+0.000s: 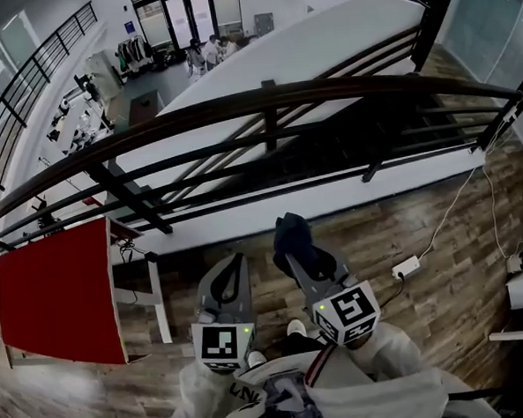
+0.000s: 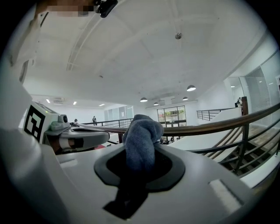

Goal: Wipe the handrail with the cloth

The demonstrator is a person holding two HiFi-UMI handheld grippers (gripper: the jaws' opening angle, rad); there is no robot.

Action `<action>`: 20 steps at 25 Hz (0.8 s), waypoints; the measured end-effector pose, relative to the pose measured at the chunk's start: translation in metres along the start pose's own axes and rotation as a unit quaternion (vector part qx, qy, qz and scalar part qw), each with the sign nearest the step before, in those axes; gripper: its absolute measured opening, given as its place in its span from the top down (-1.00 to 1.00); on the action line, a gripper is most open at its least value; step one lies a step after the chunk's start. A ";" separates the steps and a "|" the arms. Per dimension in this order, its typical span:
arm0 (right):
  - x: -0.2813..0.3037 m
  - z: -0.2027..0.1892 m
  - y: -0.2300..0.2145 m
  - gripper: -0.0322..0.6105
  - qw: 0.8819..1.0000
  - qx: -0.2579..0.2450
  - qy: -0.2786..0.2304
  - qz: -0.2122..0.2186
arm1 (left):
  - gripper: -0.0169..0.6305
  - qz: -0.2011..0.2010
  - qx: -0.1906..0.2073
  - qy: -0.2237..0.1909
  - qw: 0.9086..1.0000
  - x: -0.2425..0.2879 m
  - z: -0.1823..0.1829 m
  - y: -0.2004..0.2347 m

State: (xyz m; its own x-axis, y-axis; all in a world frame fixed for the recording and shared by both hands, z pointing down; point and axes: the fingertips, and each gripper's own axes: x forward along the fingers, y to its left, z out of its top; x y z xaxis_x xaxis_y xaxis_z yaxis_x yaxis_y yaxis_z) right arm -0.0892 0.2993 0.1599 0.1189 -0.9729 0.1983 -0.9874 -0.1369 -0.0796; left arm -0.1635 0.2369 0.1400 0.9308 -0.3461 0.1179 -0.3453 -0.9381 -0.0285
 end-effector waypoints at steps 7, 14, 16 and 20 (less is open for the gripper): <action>-0.024 0.000 0.081 0.62 0.999 -0.007 -0.014 -0.031 | 0.94 0.000 -0.001 -0.002 1.000 -0.081 -0.010 0.023; -0.041 -0.001 0.116 0.63 0.999 -0.005 -0.012 -0.032 | 0.94 0.001 -0.020 0.011 1.000 -0.120 -0.023 0.028; -0.046 0.004 0.115 0.62 0.999 -0.009 -0.016 -0.030 | 0.94 0.001 -0.013 0.006 1.000 -0.121 -0.015 0.023; -0.052 0.012 0.102 0.63 0.999 -0.010 -0.023 -0.024 | 0.94 0.006 -0.001 0.000 1.000 -0.112 -0.003 0.015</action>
State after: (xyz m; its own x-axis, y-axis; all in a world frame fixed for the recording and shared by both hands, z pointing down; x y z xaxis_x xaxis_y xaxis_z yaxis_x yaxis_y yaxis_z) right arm -0.1949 0.3333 0.1300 0.1702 -0.9730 0.1561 -0.9823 -0.1800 -0.0512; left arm -0.2734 0.2615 0.1292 0.9266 -0.3572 0.1178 -0.3564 -0.9339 -0.0285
